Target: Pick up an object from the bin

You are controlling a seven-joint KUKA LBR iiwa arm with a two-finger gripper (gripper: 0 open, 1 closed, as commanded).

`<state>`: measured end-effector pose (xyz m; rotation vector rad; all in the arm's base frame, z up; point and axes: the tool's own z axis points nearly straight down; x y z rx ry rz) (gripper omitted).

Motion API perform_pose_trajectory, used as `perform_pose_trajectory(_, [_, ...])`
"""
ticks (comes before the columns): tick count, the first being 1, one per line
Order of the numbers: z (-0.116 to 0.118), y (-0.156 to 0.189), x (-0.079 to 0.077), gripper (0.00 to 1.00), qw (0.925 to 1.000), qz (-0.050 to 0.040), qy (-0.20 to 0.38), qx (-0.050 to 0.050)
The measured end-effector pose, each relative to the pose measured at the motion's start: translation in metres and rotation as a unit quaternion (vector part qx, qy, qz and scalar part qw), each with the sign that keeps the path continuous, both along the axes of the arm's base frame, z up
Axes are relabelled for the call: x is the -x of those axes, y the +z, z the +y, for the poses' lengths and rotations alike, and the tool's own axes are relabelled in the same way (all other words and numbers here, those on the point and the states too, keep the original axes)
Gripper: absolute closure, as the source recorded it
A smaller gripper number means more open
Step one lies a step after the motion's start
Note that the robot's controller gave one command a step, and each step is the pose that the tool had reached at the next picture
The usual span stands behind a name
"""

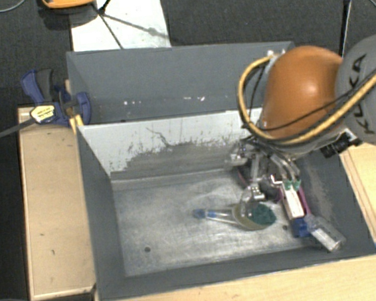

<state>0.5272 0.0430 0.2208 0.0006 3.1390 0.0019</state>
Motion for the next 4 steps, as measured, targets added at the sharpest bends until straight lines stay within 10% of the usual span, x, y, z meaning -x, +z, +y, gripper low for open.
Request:
perform_pose_trajectory(1, [-0.052,-0.101,0.028,0.00,0.9953,0.0036,0.097,0.001])
perform_pose_trajectory(2, [-0.058,-0.142,0.007,0.00,0.9709,0.0008,0.239,0.001])
perform_pose_trajectory(3, [-0.089,-0.145,0.013,0.00,0.9640,0.0012,0.266,0.001])
perform_pose_trajectory(4, [-0.088,-0.143,0.011,1.00,0.9642,-0.0015,0.265,0.001])
